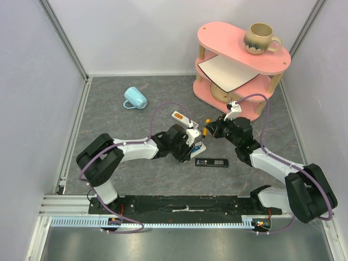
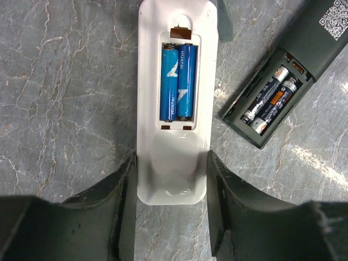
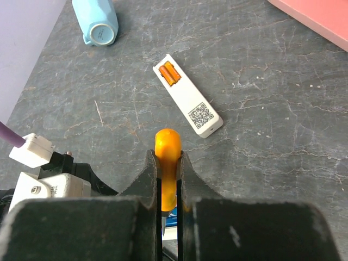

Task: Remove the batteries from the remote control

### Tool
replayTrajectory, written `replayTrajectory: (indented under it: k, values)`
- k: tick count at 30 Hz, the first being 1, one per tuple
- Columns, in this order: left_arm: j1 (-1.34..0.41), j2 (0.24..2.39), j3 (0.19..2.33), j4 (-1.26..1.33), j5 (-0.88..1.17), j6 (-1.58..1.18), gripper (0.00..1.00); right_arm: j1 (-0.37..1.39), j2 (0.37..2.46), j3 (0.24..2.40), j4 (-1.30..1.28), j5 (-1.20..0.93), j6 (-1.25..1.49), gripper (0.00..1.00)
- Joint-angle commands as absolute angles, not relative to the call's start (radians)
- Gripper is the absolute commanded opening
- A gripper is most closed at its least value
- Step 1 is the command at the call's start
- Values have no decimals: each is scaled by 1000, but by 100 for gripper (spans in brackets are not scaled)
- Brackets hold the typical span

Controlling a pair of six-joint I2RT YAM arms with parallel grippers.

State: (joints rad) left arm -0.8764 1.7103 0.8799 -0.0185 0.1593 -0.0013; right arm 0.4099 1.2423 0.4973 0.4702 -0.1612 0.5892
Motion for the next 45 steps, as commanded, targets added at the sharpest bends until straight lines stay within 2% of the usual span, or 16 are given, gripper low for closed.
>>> replayTrajectory:
  k: [1,6,8,9,10,14,16,21,33,35,36,39,45]
  values:
    - [-882,1735,943,-3,198,-2,27,413,1247,538,503,-129,558,0]
    - [-893,1756,999,18,239,32,27,413,1226,531,491,-117,560,0]
    - [-903,1764,1005,15,250,38,33,413,1223,528,485,-110,558,0]
    - [-916,1767,1006,9,244,41,37,414,1220,526,488,-110,560,0]
    - [-919,1773,1011,6,229,44,49,414,1221,526,486,-107,561,0]
    - [-922,1764,1002,6,180,46,64,413,1218,517,488,-107,566,0]
    - [-922,1759,986,6,150,45,68,414,1212,517,480,-104,565,0]
    - [-923,1750,962,-23,126,46,69,413,1195,522,460,-91,551,0]
    - [-922,1830,1009,-83,49,58,65,413,1215,515,488,-86,542,0]
    - [-922,1825,1003,-83,48,54,59,414,1226,511,500,-80,543,0]
    - [-922,1824,1002,-81,54,52,48,414,1232,508,521,-78,546,0]
    - [-922,1813,986,-87,49,37,31,413,1241,485,572,-58,561,0]
    - [-920,1789,946,-69,-46,-24,21,426,1262,485,612,-11,568,0]
